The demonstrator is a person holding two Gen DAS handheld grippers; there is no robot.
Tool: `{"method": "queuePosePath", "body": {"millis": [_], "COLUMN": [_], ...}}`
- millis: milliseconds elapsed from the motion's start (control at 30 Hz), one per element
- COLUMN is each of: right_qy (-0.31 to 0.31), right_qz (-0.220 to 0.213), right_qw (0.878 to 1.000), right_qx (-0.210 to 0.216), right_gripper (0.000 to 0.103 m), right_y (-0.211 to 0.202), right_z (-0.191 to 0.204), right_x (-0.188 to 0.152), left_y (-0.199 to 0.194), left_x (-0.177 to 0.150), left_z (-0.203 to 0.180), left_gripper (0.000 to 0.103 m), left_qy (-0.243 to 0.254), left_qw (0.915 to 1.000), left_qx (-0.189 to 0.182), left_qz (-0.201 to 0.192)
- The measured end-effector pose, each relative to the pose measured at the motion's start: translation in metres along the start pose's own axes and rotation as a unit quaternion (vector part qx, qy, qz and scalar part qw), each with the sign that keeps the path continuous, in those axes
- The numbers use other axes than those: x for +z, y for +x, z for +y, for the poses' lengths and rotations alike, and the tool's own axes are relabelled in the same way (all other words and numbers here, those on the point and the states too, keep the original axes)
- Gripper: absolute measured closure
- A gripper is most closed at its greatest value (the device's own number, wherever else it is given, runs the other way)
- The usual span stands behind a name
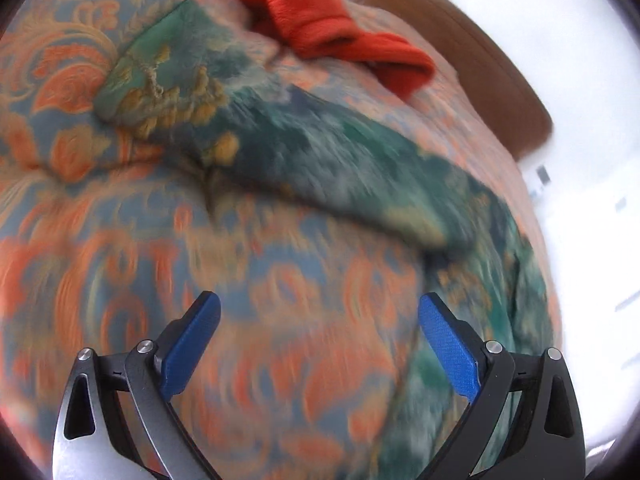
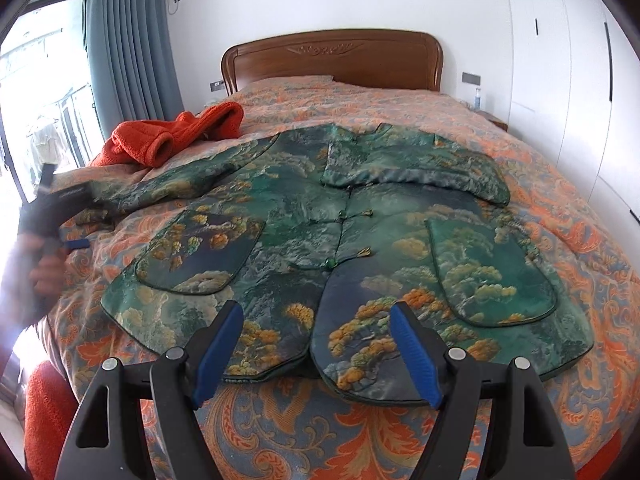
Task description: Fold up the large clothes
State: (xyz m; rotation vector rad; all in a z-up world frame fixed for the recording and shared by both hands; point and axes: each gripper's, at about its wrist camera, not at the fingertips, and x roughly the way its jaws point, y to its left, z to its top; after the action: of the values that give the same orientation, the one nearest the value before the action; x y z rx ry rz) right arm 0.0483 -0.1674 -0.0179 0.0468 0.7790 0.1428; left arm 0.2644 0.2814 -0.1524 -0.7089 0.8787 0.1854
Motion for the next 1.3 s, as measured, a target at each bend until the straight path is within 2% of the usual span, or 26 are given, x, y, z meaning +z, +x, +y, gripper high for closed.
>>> {"method": "queuePosePath", "body": {"millis": [100, 200, 233, 300, 367, 400, 433, 467, 500, 633, 700, 800, 967, 1133, 1233, 1300], "right_qy": [-0.002, 0.000, 0.002, 0.002, 0.000, -0.002, -0.003, -0.002, -0.001, -0.002, -0.007, -0.011, -0.004, 0.013, 0.025, 0.030], "right_qz": [0.007, 0.011, 0.013, 0.021, 0.026, 0.031, 0.036, 0.041, 0.046, 0.048, 0.046, 0.044, 0.040, 0.033, 0.031, 0.029], "right_qw": [1.000, 1.000, 1.000, 1.000, 1.000, 0.999, 0.999, 0.999, 0.999, 0.998, 0.998, 0.998, 0.998, 0.999, 0.999, 0.999], "right_qx": [0.003, 0.003, 0.004, 0.008, 0.008, 0.008, 0.009, 0.011, 0.015, 0.030, 0.037, 0.048, 0.047, 0.035, 0.029, 0.026], "right_gripper": [0.025, 0.025, 0.025, 0.026, 0.026, 0.026, 0.026, 0.026, 0.025, 0.026, 0.026, 0.026, 0.025, 0.025, 0.025, 0.026], "right_y": [0.002, 0.000, 0.000, 0.002, 0.004, 0.006, 0.009, 0.011, 0.014, 0.017, 0.016, 0.014, 0.009, 0.004, 0.002, 0.000], "right_z": [0.000, -0.001, -0.001, 0.000, 0.001, 0.002, 0.003, 0.005, 0.006, 0.016, 0.021, 0.026, 0.021, 0.007, -0.002, -0.007], "right_x": [-0.001, -0.003, -0.004, -0.007, -0.010, -0.012, -0.013, -0.014, -0.015, -0.015, -0.014, -0.014, -0.015, -0.016, -0.016, -0.016], "left_y": [0.015, 0.024, 0.025, 0.024, 0.022, 0.021, 0.018, 0.015, 0.011, -0.013, -0.027, -0.049, -0.059, -0.032, -0.007, 0.009], "left_x": [0.036, 0.057, 0.062, 0.066, 0.066, 0.065, 0.062, 0.061, 0.061, 0.069, 0.069, 0.062, 0.030, -0.025, -0.069, -0.090], "left_z": [0.027, 0.056, 0.062, 0.068, 0.066, 0.064, 0.060, 0.057, 0.053, 0.023, -0.001, -0.054, -0.150, -0.222, -0.253, -0.265], "left_gripper": [0.004, 0.005, 0.009, 0.025, 0.055, 0.063, 0.076, 0.084, 0.086, 0.092, 0.092, 0.092, 0.092, 0.092, 0.092, 0.092], "left_qy": [-0.079, -0.153, -0.169, -0.185, -0.185, -0.181, -0.173, -0.166, -0.156, -0.103, -0.058, 0.023, 0.182, 0.318, 0.398, 0.434], "left_qw": [0.9955, 0.9835, 0.9797, 0.9738, 0.9720, 0.9712, 0.9708, 0.9711, 0.9718, 0.9720, 0.9726, 0.9662, 0.9404, 0.9090, 0.8817, 0.8680], "left_qx": [0.040, 0.073, 0.080, 0.094, 0.106, 0.118, 0.130, 0.135, 0.142, 0.170, 0.170, 0.175, 0.167, 0.151, 0.148, 0.149], "left_qz": [-0.034, -0.064, -0.074, -0.093, -0.098, -0.100, -0.103, -0.104, -0.106, -0.125, -0.147, -0.188, -0.234, -0.223, -0.205, -0.189]}}
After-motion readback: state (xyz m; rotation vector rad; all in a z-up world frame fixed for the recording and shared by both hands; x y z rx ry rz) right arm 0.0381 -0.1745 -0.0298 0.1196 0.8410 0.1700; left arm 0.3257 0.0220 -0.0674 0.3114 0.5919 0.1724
